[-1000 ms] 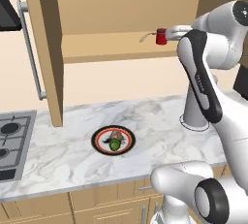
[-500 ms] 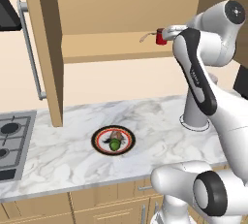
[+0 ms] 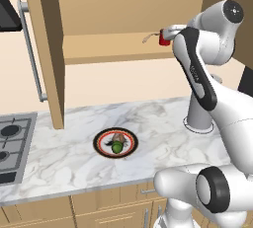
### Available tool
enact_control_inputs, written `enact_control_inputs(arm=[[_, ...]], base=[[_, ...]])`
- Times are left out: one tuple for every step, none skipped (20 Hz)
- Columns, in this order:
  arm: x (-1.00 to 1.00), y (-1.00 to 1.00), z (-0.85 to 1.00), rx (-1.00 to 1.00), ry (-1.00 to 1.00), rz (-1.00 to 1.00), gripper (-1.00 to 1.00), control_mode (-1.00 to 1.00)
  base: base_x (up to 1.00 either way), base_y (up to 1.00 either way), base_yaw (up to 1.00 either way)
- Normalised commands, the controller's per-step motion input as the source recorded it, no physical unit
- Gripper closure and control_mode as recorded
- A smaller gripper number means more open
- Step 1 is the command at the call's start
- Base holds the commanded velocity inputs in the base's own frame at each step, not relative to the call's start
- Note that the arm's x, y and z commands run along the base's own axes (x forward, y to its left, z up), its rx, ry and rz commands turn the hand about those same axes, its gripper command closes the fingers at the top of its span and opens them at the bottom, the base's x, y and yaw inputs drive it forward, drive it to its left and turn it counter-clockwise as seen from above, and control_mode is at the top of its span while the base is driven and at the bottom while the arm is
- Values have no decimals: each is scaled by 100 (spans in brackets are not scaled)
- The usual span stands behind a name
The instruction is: Pick the avocado and bread from the counter and place them on the plate. Then pick the jam from the cabinet and place it next to the plate. Lastly close the cabinet door.
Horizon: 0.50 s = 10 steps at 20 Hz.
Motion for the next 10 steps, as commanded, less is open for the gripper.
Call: enact_control_inputs(arm=[[16,-4,-9,-1,0,0,-100,-100],[17,-2,-11,-1,0,0,-100,-100],[16,-4,-11,-1,0,0,-100,-100],[16,-4,-8,-1,0,0,-100,-100],[19,-2,-7,-2,0,0,-100,-100],[18,-2,-9,-1,0,0,-100,-100],[17,-1,-9,-2,0,0,-100,-100],[18,-1,-8,-1,0,0,-100,-100],[19,-1,-6,-1,0,0,-100,-100],[18,-1,-6,-1,0,0,-100,-100]], base=[[0,0,0],[0,0,0],[0,0,0],[0,0,0],[0,0,0],[0,0,0],[0,0,0],[0,0,0],[0,0,0],[0,0,0]])
